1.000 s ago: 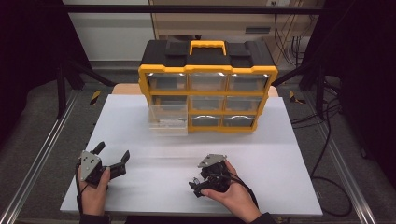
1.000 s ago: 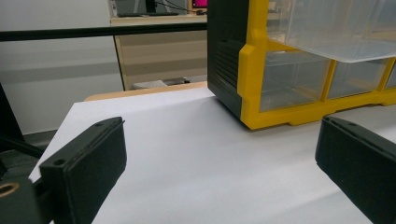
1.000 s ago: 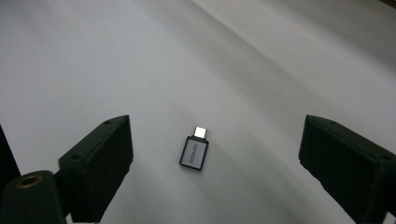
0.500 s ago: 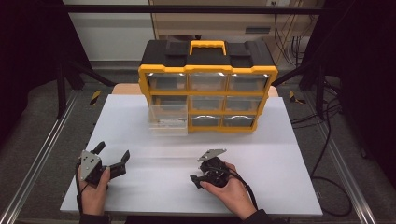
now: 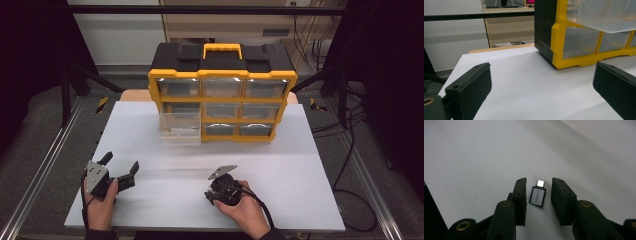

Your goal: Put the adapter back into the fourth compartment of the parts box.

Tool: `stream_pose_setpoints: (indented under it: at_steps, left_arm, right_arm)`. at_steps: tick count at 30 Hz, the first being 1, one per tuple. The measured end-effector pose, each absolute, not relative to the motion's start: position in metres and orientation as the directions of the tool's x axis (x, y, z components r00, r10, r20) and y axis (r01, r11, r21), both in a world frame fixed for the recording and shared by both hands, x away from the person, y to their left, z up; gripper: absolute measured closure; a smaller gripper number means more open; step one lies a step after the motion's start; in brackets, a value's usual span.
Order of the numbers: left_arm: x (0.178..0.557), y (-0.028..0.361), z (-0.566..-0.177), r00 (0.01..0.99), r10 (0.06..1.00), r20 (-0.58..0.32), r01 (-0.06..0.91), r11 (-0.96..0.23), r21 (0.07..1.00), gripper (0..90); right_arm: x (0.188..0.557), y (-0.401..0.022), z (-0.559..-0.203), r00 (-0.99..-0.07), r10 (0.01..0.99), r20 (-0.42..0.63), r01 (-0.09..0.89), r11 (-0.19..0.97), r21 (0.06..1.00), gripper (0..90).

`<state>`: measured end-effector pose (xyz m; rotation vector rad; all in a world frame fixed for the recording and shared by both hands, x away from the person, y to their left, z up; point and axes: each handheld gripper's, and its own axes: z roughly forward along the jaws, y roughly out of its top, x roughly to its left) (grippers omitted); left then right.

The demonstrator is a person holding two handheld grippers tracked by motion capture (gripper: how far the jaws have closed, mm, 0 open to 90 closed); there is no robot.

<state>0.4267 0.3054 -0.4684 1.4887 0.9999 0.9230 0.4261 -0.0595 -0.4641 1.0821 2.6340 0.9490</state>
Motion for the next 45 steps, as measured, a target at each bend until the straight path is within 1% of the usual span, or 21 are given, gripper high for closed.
stream_pose_setpoints:
  at_steps: [9,13,17,19,21,25,28,36,45]
  left_arm:
    - [0.427,0.305,-0.469,0.350,0.936,0.037,0.113,-0.082,0.990,1.6]
    - [0.427,0.305,-0.469,0.352,0.935,0.039,0.115,-0.084,0.990,1.6]
    - [0.428,0.305,-0.469,0.351,0.935,0.039,0.116,-0.085,0.990,1.6]
    - [0.428,0.305,-0.469,0.350,0.936,0.038,0.117,-0.084,0.990,1.6]
    - [0.427,0.305,-0.469,0.350,0.936,0.037,0.117,-0.083,0.990,1.6]
    - [0.428,0.306,-0.469,0.349,0.937,0.034,0.118,-0.079,0.990,1.6]
    - [0.428,0.306,-0.469,0.348,0.937,0.033,0.118,-0.079,0.990,1.6]
    - [0.428,0.306,-0.469,0.350,0.936,0.034,0.119,-0.081,0.990,1.6]
    - [0.428,0.306,-0.469,0.350,0.936,0.034,0.120,-0.080,0.990,1.6]
  right_arm:
    - [0.423,-0.057,-0.468,-0.731,0.679,0.065,0.568,0.553,0.610,71.6]
    - [0.421,-0.057,-0.469,-0.732,0.680,0.040,0.553,0.560,0.617,75.4]
    - [0.421,-0.059,-0.469,-0.741,0.670,0.039,0.542,0.563,0.624,76.1]
    - [0.423,-0.062,-0.470,-0.742,0.667,0.068,0.546,0.544,0.637,76.2]
    - [0.425,-0.067,-0.470,-0.737,0.673,0.067,0.538,0.523,0.661,76.2]
    - [0.433,-0.080,-0.467,-0.701,0.705,0.108,0.547,0.435,0.715,76.2]
    - [0.438,-0.088,-0.463,-0.682,0.728,0.076,0.520,0.409,0.750,76.2]
    - [0.450,-0.107,-0.443,-0.630,0.772,0.087,0.476,0.294,0.829,76.2]
    - [0.458,-0.110,-0.413,-0.637,0.769,0.058,0.426,0.288,0.857,76.2]
